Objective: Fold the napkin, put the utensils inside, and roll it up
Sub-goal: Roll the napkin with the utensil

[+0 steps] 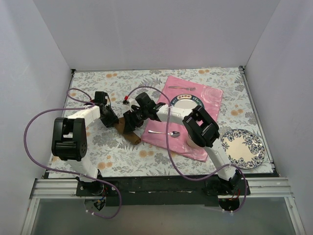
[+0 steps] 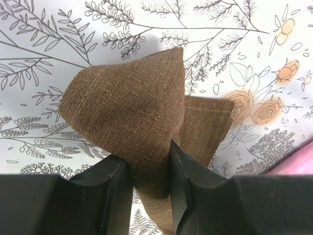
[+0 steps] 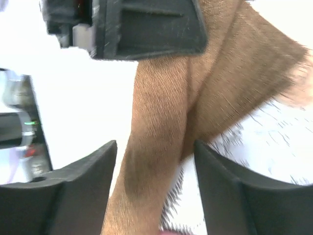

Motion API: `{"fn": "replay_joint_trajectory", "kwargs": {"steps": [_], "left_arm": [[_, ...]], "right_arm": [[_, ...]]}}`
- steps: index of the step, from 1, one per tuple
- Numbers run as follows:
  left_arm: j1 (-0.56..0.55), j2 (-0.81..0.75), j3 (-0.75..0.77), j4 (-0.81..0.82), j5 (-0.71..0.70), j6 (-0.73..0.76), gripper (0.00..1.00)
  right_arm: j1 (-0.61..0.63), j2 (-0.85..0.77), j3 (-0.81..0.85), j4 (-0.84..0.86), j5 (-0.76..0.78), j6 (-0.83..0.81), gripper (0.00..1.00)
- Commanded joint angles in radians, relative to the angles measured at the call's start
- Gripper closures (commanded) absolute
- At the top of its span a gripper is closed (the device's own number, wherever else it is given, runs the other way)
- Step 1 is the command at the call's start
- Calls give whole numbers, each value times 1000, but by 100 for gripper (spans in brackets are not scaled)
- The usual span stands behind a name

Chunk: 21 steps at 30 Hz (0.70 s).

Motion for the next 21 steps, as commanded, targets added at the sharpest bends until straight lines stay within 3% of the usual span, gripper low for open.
{"fn": "replay_joint_trajectory", "kwargs": {"steps": [1,5,11,16,21], "left_arm": [[4,31,28,-20,1,39,76],[6,44,51,-38,35,47,75],[11,75,74,-65,82,49,75],[12,90,89,-75,96,52,75],[15,106,97,-78,113,55,76]], "right_arm": [[67,-120,7,-204,277,-253,24],[142,-173,1,-216,511,-364,14],[246,-127,44,-219,750,-462,10],[300,-67,85,-226,897,-490,10],[323,-36,64,-209,990,-512,17]]}}
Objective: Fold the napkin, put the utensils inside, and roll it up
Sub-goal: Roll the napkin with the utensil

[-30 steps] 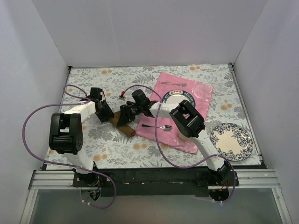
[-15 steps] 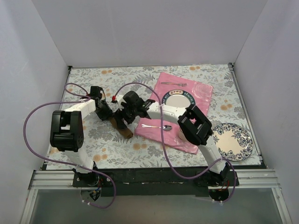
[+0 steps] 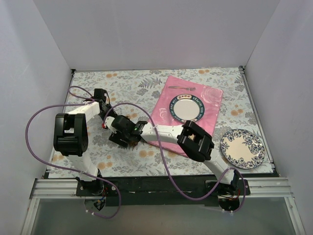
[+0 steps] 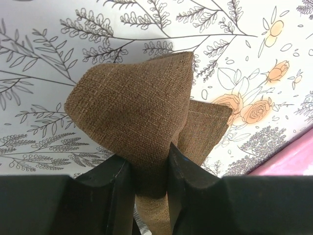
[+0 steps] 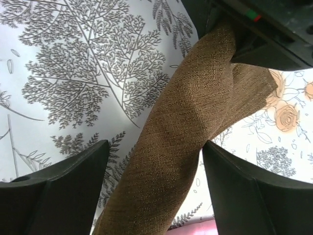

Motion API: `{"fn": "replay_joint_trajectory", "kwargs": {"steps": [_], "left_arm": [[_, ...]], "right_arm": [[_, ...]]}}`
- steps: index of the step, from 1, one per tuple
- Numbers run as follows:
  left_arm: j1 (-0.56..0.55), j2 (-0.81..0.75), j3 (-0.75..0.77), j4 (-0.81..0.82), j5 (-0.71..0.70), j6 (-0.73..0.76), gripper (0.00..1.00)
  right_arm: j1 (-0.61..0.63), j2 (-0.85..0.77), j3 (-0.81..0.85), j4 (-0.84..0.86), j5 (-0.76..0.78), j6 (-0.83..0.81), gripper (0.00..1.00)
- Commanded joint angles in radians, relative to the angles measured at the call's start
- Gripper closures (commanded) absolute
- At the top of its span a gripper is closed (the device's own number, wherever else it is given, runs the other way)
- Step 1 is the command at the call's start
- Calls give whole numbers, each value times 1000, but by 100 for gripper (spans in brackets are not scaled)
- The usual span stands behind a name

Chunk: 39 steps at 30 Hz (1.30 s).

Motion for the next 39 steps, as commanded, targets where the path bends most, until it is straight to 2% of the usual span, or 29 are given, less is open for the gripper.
{"fn": "replay_joint_trajectory", "kwargs": {"steps": [1,2,4,6,9,10,13,14,16,17,19,21,24,29,33,39], "left_arm": [[3,34,16,-25,26,14,76],[3,36,16,-25,29,15,76],[4,38,18,-25,30,19,76],[4,36,19,-22,29,22,76],[6,27,22,-24,20,26,65],[6,22,24,-25,15,25,59],[6,-7,27,-27,-20,26,48],[6,-27,27,-30,-31,20,40],[6,-54,27,-34,-61,17,35],[6,-67,26,-35,-77,11,30],[6,-107,29,-38,-109,6,26],[6,-126,35,-56,-120,2,18],[6,-148,35,-67,-181,-11,11],[6,-177,1,-48,-163,-23,10],[-14,-156,-17,-24,-83,-31,9],[-54,-117,-31,24,-77,-55,9]], "right_arm": [[6,31,10,16,144,-34,19],[6,31,4,22,146,-31,25],[6,29,-11,28,143,-21,30],[3,28,-14,30,131,-8,41],[-15,26,-8,27,74,27,53],[-22,26,-7,28,24,38,55],[-55,11,-25,50,-88,94,58],[-64,5,-31,59,-128,119,60],[-89,6,-33,67,-228,148,62],[-100,3,-37,76,-263,154,67],[-130,3,-54,105,-360,226,71],[-158,9,-57,119,-414,281,73],[-198,20,-69,160,-532,341,75],[-249,43,-94,240,-718,487,78],[-288,68,-129,361,-827,600,76],[-325,118,-186,547,-983,792,72]]}}
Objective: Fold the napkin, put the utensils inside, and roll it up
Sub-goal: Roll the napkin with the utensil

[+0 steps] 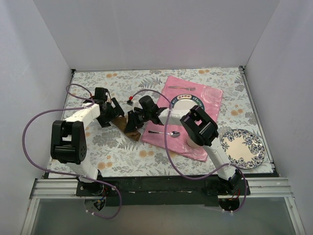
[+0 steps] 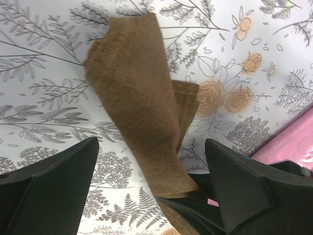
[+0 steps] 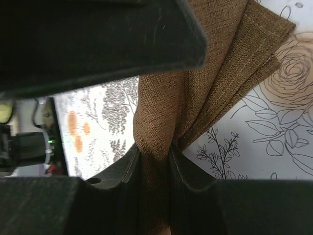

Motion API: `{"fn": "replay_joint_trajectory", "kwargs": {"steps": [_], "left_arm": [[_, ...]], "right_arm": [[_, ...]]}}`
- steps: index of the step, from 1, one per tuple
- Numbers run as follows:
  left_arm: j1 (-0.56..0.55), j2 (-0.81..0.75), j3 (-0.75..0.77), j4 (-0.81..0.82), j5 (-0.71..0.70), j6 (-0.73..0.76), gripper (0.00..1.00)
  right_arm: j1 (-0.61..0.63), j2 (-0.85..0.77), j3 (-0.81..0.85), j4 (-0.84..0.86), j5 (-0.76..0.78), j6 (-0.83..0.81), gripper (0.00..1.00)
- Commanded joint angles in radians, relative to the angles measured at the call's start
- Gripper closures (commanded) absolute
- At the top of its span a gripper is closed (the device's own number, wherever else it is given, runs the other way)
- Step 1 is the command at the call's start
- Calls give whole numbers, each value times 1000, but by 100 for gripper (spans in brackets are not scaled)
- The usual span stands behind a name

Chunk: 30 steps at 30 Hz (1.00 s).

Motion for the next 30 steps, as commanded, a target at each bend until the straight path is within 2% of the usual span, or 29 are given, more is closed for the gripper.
{"fn": "replay_joint_trajectory", "kwargs": {"steps": [1,7,11,15,16,19,20,21,24,28,30], "left_arm": [[-24,8,-13,53,8,-18,10],[-26,66,-16,64,-6,-17,17],[-26,88,-16,64,-23,-18,22],[-26,114,-3,75,-18,-1,38],[-26,122,0,75,-17,3,45],[-26,128,10,73,-12,20,54],[-24,131,14,73,-11,22,55],[-24,132,16,72,-9,25,55],[-24,139,23,72,9,33,59],[-24,148,37,64,28,42,60],[-24,152,46,55,32,45,60]], "right_arm": [[-12,56,-46,140,-163,179,72],[-43,77,-116,324,-217,352,69],[-52,91,-121,345,-224,394,67],[-54,103,-123,372,-235,425,64],[-54,96,-116,353,-231,380,62],[-55,50,-75,148,-156,242,54],[-52,35,-57,82,-123,113,52],[-47,18,-40,-63,-44,51,49],[-26,-48,31,-292,141,-175,38],[17,-123,104,-444,353,-350,24],[64,-139,144,-480,480,-440,20]]}}
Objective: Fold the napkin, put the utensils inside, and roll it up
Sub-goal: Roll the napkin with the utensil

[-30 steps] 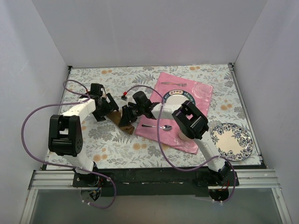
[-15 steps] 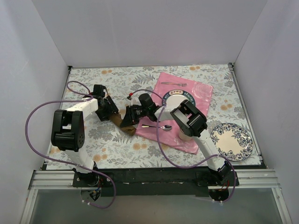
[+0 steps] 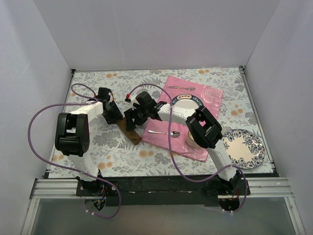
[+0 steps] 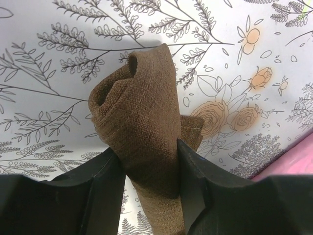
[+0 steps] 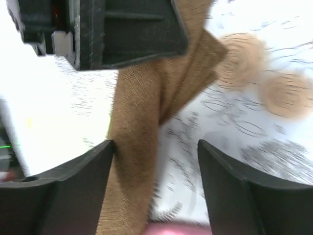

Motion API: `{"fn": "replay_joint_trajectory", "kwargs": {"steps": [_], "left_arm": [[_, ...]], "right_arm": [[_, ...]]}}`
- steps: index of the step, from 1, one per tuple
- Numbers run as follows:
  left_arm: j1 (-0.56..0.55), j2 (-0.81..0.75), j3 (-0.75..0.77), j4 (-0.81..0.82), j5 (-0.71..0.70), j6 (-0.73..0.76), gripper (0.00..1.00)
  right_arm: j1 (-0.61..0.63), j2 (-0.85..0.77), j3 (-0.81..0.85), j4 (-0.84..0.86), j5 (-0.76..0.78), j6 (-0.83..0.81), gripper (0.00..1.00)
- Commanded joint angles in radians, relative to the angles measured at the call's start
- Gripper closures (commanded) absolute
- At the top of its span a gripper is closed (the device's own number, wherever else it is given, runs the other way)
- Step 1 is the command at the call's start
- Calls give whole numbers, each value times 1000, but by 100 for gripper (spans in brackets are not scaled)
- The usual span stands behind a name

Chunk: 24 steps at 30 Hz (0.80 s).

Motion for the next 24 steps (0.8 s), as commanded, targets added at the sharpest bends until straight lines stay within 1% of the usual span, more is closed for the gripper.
{"fn": "replay_joint_trajectory", "kwargs": {"steps": [1,4,6,9,12,19,21,24], "left_arm": [[-1,34,23,-19,23,28,60],[-1,39,26,-25,26,30,60],[1,42,28,-29,35,31,60],[1,47,25,-28,47,31,60],[2,45,20,-25,55,30,60],[4,39,17,-26,63,30,60],[4,36,16,-28,63,31,60],[7,34,12,-28,66,31,61]], "right_arm": [[87,-85,95,-269,357,-307,18],[158,-91,129,-282,500,-388,14],[202,-91,134,-274,574,-410,12],[239,-68,152,-269,628,-430,11],[256,-27,189,-288,657,-434,11],[277,51,207,-282,747,-460,11],[279,64,209,-285,752,-462,12],[279,67,197,-271,749,-459,18]]}}
